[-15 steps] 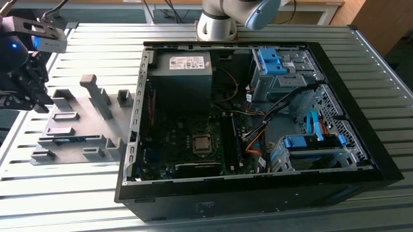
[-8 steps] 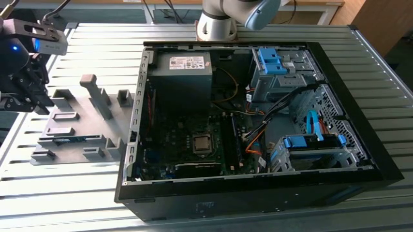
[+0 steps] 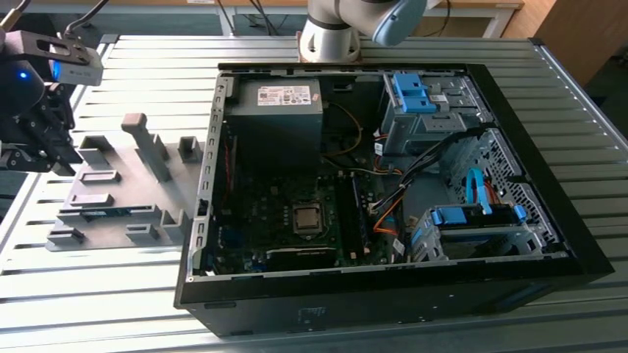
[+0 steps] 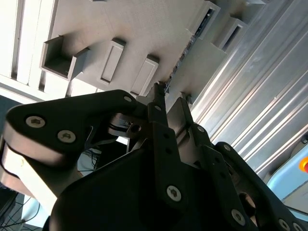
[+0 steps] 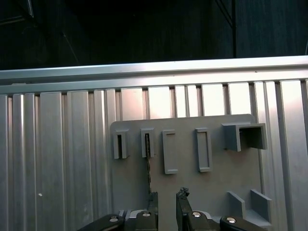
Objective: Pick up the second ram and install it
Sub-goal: 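Pick up the second ram and move it above second insertion slot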
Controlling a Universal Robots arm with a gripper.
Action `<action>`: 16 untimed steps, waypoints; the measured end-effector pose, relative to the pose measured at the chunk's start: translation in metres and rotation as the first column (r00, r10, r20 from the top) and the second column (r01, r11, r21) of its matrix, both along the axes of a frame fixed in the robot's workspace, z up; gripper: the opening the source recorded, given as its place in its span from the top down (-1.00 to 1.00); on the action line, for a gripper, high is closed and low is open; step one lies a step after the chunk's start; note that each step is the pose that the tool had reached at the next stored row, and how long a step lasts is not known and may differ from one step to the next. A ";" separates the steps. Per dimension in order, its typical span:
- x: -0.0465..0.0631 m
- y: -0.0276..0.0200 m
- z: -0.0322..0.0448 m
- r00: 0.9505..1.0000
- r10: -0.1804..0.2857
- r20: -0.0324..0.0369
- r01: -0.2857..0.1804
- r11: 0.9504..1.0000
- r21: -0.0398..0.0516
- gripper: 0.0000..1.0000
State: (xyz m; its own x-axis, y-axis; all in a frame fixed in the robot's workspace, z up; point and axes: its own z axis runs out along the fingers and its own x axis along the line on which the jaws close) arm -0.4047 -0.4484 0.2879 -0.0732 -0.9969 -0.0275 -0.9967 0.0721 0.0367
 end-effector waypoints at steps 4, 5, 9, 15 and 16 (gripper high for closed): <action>0.000 -0.0006 -0.0008 1.000 0.000 0.000 0.000 1.000 0.000 0.42; 0.000 -0.0007 -0.0010 1.000 0.000 0.000 0.000 1.000 0.000 0.42; 0.000 -0.0009 -0.0031 1.000 0.000 0.000 0.000 1.000 0.000 0.42; 0.000 -0.0009 -0.0065 1.000 0.000 0.000 0.000 1.000 0.000 0.42; 0.000 -0.0009 -0.0070 1.000 0.000 0.000 0.000 1.000 0.000 0.42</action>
